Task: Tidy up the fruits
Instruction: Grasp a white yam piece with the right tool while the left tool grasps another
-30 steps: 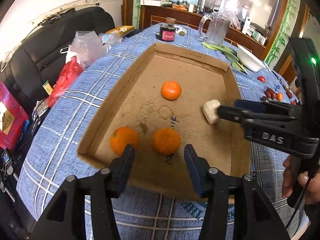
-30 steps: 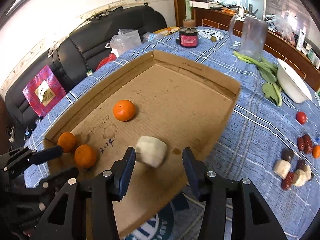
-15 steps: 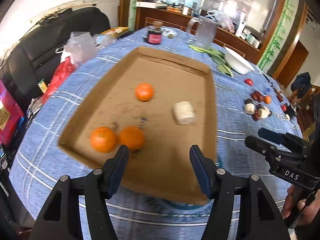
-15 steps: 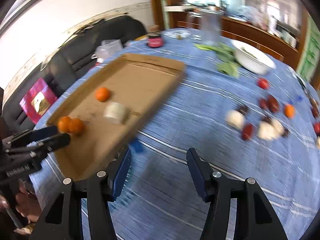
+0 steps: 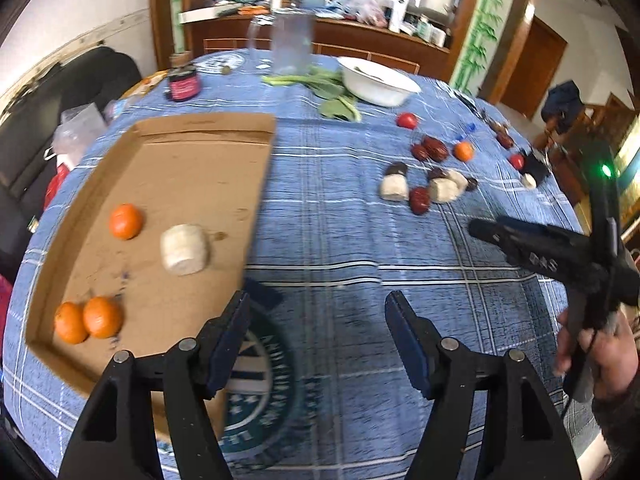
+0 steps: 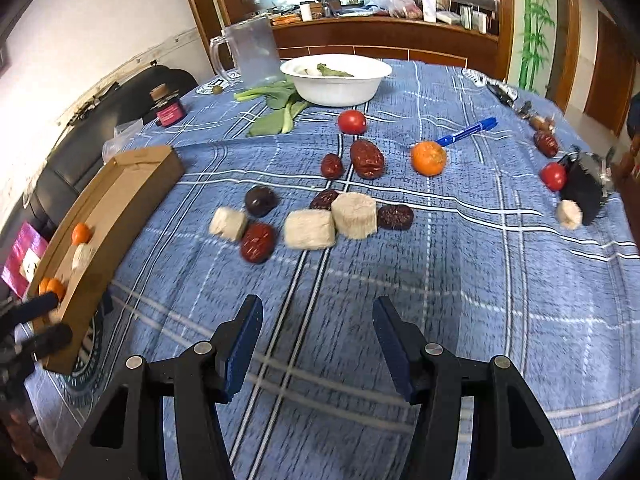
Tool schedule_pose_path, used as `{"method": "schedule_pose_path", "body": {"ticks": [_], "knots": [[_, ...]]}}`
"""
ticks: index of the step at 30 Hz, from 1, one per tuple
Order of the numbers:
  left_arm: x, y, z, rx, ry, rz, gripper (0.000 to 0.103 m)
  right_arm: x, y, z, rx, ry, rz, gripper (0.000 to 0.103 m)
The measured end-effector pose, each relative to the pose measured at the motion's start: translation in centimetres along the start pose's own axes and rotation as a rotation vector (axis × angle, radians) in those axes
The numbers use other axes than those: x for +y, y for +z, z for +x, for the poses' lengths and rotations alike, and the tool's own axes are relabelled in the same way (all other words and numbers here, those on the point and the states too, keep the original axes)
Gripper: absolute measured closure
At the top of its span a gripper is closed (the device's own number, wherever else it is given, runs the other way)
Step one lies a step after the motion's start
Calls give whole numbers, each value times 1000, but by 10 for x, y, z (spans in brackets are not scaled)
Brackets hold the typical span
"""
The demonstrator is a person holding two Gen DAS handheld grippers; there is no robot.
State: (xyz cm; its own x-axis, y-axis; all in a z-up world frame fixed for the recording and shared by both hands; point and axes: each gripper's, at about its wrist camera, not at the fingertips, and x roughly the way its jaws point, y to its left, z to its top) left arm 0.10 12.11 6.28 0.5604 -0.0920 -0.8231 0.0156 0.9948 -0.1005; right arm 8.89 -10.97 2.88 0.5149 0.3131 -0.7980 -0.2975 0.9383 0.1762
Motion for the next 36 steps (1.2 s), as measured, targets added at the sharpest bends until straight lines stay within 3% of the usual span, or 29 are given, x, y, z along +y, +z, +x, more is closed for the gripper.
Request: {"method": "schedule_pose_path", "body": {"ticks": [9,11,12,13,17,26,33,34,36], "knots": [[-18,12,26,56,2,24,35,0,28,38,6,89,-30,43],[-20,17,32,64,7,32,35,-1,33,43,-1,121,-20,49],[-21,20,35,67,10,35,35,-3,35,44,-4,134,-12,55],[-23,24,39,70,12,39,35,-5,36,46,-2,134,-8,68],[-31,43,56,79,3,41,35,-7,36,46,10,155,-30,68],[-48,83,96,80,-34,12,35,-35,11,14,-4,101,-29,68],[-46,91,126,105,-51,-36,35,-47,5,14,-2,120,25,68],[-48,91,127,78,-48,-27,36,-47,5,13,-4,120,27,68],[-51,91,129,57,-38,7,43,-47,5,14,-7,119,28,67]]}}
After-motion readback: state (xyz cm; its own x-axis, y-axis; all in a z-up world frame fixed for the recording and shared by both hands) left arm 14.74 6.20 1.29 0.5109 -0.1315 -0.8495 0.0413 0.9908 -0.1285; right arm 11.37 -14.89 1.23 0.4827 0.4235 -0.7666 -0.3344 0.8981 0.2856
